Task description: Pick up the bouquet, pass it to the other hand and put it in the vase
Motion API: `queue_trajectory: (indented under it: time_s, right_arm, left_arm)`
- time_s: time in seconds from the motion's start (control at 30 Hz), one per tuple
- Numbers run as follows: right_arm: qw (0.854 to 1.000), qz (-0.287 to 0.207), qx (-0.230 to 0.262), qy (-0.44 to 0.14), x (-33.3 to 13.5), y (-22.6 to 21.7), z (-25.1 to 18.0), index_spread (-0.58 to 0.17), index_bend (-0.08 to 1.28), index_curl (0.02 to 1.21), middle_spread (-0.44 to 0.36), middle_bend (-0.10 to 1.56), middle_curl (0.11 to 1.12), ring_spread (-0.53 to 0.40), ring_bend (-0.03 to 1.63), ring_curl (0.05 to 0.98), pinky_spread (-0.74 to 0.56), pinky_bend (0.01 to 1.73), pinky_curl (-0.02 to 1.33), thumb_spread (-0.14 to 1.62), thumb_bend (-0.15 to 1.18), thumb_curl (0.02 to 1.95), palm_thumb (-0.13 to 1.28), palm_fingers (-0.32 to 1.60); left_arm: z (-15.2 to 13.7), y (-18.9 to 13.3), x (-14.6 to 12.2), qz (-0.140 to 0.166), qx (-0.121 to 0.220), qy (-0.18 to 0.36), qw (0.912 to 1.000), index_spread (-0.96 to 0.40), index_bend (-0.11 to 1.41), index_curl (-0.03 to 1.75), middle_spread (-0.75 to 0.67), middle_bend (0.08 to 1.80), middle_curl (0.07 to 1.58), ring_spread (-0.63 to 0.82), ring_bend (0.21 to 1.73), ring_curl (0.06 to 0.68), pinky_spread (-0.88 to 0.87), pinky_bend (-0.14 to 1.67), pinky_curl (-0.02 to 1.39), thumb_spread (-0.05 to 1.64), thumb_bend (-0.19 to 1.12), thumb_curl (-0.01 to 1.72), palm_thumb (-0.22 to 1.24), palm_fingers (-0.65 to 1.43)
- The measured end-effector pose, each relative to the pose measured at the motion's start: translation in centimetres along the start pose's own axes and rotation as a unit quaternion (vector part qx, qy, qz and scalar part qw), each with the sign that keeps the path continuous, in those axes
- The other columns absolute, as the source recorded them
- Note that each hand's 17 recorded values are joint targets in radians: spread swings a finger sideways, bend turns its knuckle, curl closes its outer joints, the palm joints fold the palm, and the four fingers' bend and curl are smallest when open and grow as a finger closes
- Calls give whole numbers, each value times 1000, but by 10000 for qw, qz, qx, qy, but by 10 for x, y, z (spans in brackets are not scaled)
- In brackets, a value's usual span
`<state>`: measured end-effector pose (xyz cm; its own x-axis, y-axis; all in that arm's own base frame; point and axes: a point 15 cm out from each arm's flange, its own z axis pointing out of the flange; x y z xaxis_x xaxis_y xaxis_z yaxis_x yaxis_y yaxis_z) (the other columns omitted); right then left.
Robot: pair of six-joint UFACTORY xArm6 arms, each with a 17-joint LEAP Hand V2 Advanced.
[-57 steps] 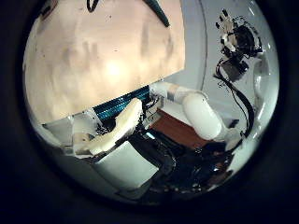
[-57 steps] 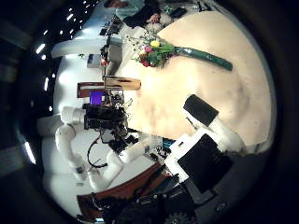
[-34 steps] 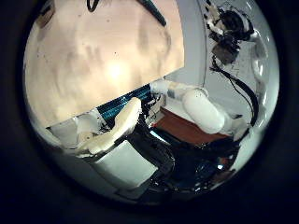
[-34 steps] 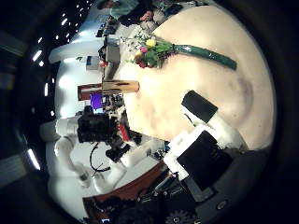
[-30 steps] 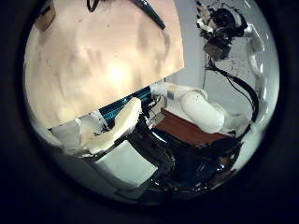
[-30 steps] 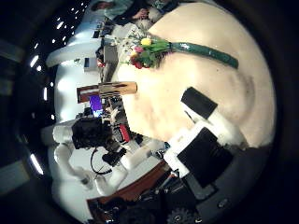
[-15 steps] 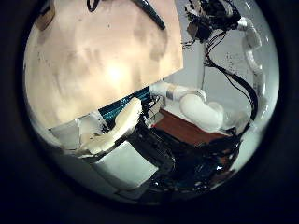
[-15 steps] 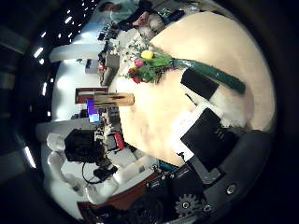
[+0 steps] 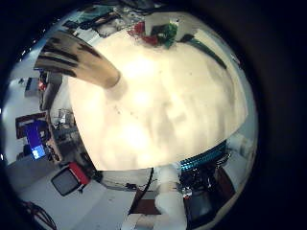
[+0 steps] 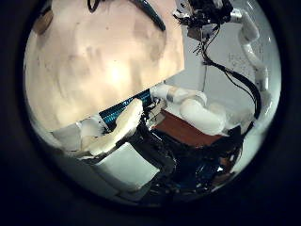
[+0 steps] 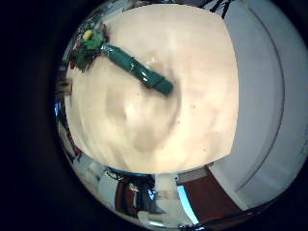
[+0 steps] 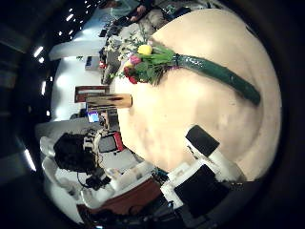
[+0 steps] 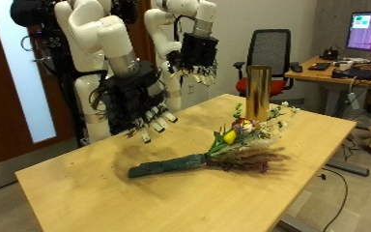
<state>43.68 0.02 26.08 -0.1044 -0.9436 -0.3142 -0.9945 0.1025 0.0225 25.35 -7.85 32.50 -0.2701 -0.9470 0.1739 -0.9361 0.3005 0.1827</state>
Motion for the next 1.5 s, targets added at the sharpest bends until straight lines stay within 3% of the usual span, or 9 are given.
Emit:
queue_trajectory:
  time_s: [0.23,0.37,0.47,0.7,0.97,1.13,1.5]
  right_arm:
    - [9966,141,794,175,25,-43,1,-290,125,236,128,144,241,191,267,230,268,407,319,1038,-27,420,724,-120]
    - [9981,322,488,204,44,-19,47,-291,135,217,129,152,221,204,263,236,273,404,321,1025,-25,418,717,-112]
    - [9983,391,360,249,54,-8,67,-259,122,200,183,183,232,213,268,244,278,390,319,1021,-25,415,712,-72]
    - [9977,500,375,272,66,-14,72,-200,119,170,191,196,274,191,389,282,263,392,324,1008,-25,413,705,-29]
    - [9970,722,203,211,82,-15,87,-175,130,175,226,201,306,194,351,268,257,406,329,1004,-25,416,706,-41]
    - [9963,816,175,190,90,-20,89,-168,122,175,190,201,312,193,352,266,256,408,330,999,-25,417,707,-36]
    - [9963,853,74,122,80,-25,83,-41,163,231,212,280,344,191,344,260,244,336,312,994,-25,417,711,75]
  left_arm:
    - [-1,0,2,-35,-2,10,10000,191,177,347,341,233,332,515,419,197,529,185,253,972,-27,304,459,186]
    - [-1,0,5,-30,-8,10,10000,190,179,351,335,229,331,516,417,198,526,183,252,973,-27,303,459,182]
    - [-4,2,6,-49,13,5,10000,191,178,352,332,231,334,509,414,198,524,183,253,973,-27,303,459,179]
    - [-2,0,5,-80,-26,-8,10000,191,176,350,336,236,334,511,421,202,528,186,255,973,-27,302,460,183]
    - [-4,2,5,-107,-18,1,9999,191,178,353,332,237,333,508,416,202,524,182,255,975,-27,308,467,178]
    - [-3,1,6,-107,-23,2,9999,191,178,355,332,240,332,506,416,202,524,183,254,976,-27,309,467,178]
    - [-2,1,8,-95,-42,-4,9999,195,177,356,332,238,333,505,414,204,528,184,253,977,-27,310,466,179]
